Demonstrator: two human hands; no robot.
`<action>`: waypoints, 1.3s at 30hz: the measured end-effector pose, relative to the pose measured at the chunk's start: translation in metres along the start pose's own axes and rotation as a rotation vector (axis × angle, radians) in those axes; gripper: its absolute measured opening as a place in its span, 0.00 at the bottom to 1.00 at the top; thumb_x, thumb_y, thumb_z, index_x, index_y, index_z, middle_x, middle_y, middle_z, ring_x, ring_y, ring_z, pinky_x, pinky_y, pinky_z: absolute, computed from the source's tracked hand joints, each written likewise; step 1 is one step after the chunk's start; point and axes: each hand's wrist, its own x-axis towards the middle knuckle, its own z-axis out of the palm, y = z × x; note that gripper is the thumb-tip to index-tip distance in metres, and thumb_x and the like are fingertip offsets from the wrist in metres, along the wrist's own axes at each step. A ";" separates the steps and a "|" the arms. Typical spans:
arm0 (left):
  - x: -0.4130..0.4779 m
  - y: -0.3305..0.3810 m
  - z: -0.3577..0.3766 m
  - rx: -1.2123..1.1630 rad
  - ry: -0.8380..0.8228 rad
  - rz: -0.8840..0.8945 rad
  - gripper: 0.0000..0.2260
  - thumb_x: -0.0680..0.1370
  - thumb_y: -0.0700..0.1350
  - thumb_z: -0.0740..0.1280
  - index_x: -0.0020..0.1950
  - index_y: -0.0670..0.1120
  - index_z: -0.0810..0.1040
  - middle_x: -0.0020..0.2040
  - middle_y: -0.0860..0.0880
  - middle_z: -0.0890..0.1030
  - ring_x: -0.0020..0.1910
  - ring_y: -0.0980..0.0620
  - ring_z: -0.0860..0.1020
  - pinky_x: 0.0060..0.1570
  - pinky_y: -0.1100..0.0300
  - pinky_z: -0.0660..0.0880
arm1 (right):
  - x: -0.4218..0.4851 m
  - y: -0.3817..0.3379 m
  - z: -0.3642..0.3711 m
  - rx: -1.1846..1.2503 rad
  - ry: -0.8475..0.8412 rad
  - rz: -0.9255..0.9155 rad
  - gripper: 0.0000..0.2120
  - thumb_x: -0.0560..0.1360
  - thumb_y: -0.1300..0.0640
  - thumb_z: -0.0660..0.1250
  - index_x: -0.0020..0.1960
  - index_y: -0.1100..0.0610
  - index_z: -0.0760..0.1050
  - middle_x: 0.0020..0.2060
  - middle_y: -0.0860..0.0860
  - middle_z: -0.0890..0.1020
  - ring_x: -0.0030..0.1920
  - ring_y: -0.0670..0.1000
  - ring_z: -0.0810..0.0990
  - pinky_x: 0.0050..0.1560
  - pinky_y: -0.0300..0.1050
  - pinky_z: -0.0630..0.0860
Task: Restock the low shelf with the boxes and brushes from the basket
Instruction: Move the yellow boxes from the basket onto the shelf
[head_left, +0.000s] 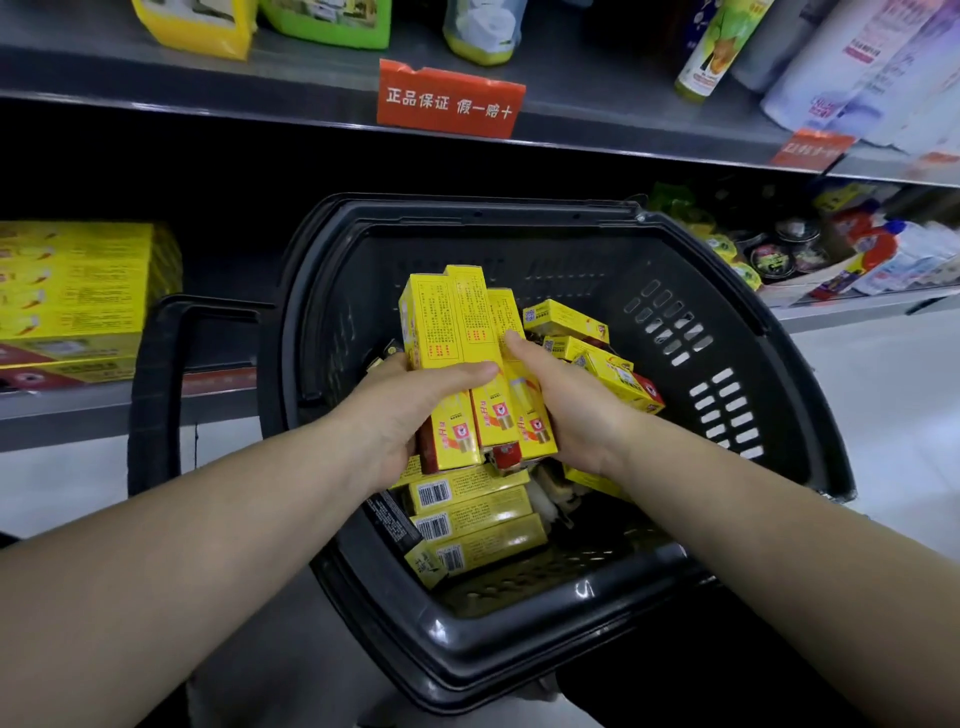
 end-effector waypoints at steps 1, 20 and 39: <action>-0.002 0.001 0.001 0.001 0.015 0.017 0.21 0.66 0.43 0.77 0.57 0.46 0.77 0.44 0.45 0.85 0.40 0.47 0.84 0.34 0.56 0.80 | 0.000 -0.002 0.003 0.008 -0.001 -0.013 0.17 0.76 0.41 0.61 0.53 0.52 0.79 0.45 0.55 0.85 0.44 0.54 0.85 0.40 0.48 0.82; -0.110 0.092 -0.225 0.186 0.238 0.182 0.20 0.64 0.44 0.72 0.56 0.43 0.78 0.42 0.41 0.85 0.32 0.45 0.83 0.23 0.59 0.75 | 0.025 -0.117 0.161 -0.439 -0.151 -0.254 0.07 0.74 0.50 0.67 0.40 0.53 0.75 0.30 0.50 0.82 0.28 0.48 0.81 0.31 0.39 0.78; -0.045 0.070 -0.358 -0.020 0.618 0.176 0.21 0.67 0.48 0.76 0.56 0.47 0.75 0.47 0.44 0.83 0.42 0.45 0.83 0.42 0.47 0.80 | 0.244 -0.123 0.309 -0.562 0.185 -0.399 0.22 0.74 0.37 0.62 0.55 0.54 0.74 0.54 0.54 0.79 0.46 0.52 0.80 0.58 0.47 0.75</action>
